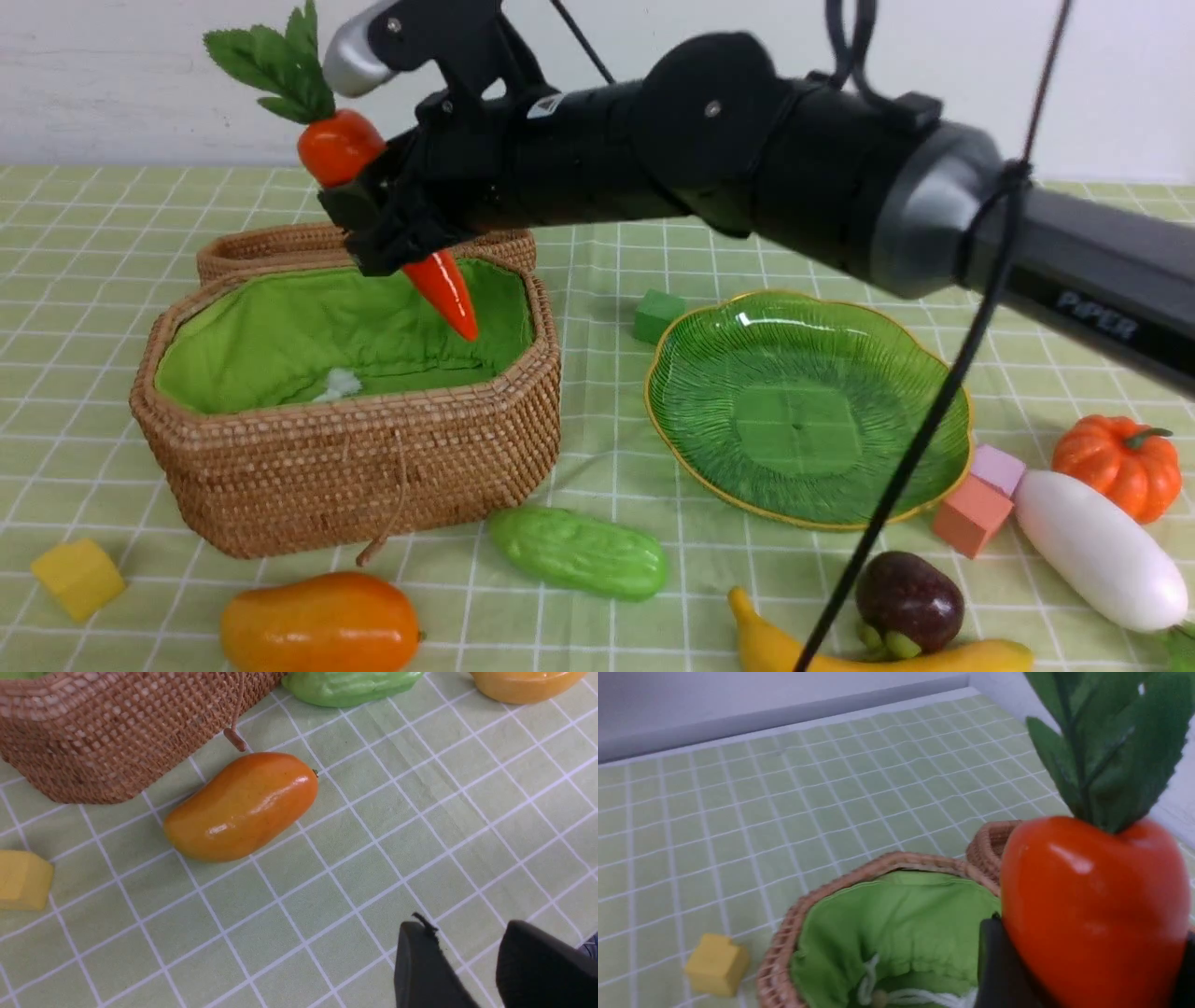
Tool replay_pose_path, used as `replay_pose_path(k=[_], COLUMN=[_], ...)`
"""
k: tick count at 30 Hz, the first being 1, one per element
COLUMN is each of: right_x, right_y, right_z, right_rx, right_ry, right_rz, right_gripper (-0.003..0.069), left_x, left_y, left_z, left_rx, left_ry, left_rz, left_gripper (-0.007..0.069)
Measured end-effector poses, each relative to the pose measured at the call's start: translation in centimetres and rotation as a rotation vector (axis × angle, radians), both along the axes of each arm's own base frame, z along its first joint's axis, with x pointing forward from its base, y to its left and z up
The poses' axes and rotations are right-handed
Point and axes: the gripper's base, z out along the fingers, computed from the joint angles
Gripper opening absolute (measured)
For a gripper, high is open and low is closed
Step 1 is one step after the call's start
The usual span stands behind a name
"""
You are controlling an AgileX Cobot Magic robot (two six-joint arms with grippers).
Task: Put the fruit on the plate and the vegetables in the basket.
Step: Use the right arm to grab a carrot and put it into the left basket, then take a chayote with your right arm and place it on the basket on the left.
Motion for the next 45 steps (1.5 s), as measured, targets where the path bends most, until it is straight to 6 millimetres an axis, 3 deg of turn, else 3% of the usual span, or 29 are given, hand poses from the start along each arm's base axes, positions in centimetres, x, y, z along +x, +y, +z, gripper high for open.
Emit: replay_pose_path(k=[4,8,12,14,17,20,24,27,31,36,37,39,45], right_x=[1.5,1.6,0.7,0.1,-0.9,-1.9,-3.4,-4.0,-4.3,-3.6,-3.6,-2.9,-2.2], right_y=[0.8,1.2,1.5,1.5,0.8,-0.4,-4.5,-6.7,-7.8,-7.3,-7.3,-6.9,-6.6], right_z=[-3.3,-4.8,-4.8,-4.6,-3.3,-1.5,2.0,1.9,-1.1,-8.0,-8.3,-11.1,-15.1], right_rx=[-0.037,-0.079,-0.111,-0.137,-0.174,-0.207,-0.330,-0.459,-0.600,-0.656,-0.661,-0.679,-0.723], right_ry=[-0.029,-0.025,0.016,0.032,0.066,0.105,0.217,0.348,0.481,0.504,0.508,0.499,0.545], right_rz=[-0.056,-0.029,0.058,0.108,0.180,0.225,0.236,0.219,0.211,0.197,0.199,0.192,0.208], right_gripper=[0.0358,0.0374,0.0562,0.0639,0.0674,0.0666,0.0619,0.0595,0.0593,0.0590,0.0590,0.0589,0.0535], left_x=[0.0,0.0,0.0,0.0,0.0,0.0,-0.1,-0.1,0.0,0.1,0.1,0.1,0.1], left_y=[0.0,0.0,0.0,-0.1,-0.1,-0.1,-0.2,-0.2,-0.3,-0.2,-0.2,-0.2,-0.2], left_z=[0.0,0.0,0.0,0.0,0.0,0.0,0.1,0.1,0.2,0.2,0.2,0.2,0.2], left_rx=[0.000,-0.002,-0.006,-0.007,-0.012,-0.017,-0.029,-0.032,-0.036,-0.039,-0.039,-0.039,-0.040], left_ry=[0.000,0.000,0.001,0.001,0.002,0.003,0.006,0.005,-0.003,-0.011,-0.011,-0.014,-0.017], left_rz=[0.000,-0.001,-0.002,-0.002,-0.004,-0.005,-0.008,-0.008,-0.006,-0.002,-0.002,-0.001,0.000], left_gripper=[0.0239,0.0239,0.0239,0.0239,0.0239,0.0239,0.0239,0.0239,0.0239,0.0239,0.0239,0.0239,0.0239])
